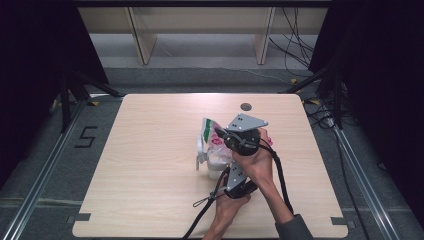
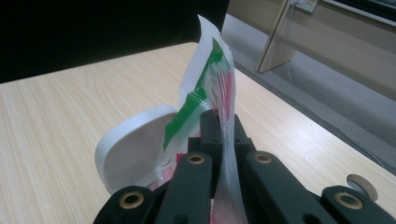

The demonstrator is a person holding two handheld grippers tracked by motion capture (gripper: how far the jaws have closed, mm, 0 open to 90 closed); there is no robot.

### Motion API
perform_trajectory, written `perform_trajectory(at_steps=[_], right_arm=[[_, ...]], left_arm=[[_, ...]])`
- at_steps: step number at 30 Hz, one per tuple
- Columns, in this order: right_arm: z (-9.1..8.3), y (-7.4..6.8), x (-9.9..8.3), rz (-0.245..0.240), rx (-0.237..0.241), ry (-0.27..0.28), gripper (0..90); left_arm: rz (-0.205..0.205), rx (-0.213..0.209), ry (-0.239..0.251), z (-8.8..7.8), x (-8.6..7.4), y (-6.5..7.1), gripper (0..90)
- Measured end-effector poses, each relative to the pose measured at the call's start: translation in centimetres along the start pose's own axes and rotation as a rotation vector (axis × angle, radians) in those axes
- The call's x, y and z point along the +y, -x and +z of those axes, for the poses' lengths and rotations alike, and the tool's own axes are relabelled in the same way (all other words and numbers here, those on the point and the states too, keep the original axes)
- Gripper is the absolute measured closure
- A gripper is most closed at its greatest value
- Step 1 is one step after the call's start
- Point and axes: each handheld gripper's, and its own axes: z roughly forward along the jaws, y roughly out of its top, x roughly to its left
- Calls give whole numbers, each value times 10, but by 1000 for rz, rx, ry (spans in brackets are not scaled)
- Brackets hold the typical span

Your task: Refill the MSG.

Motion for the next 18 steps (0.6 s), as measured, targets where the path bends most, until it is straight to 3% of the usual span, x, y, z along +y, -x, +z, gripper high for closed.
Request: perform_trajectory(at_steps=[7, 18], right_arm=[[0, 0, 1, 8, 19, -12, 900], [2, 0, 3, -16, -1, -13, 900]], left_arm=[[-4, -9, 9, 1, 0, -1, 730], [-3, 2, 6, -1, 1, -1, 730]])
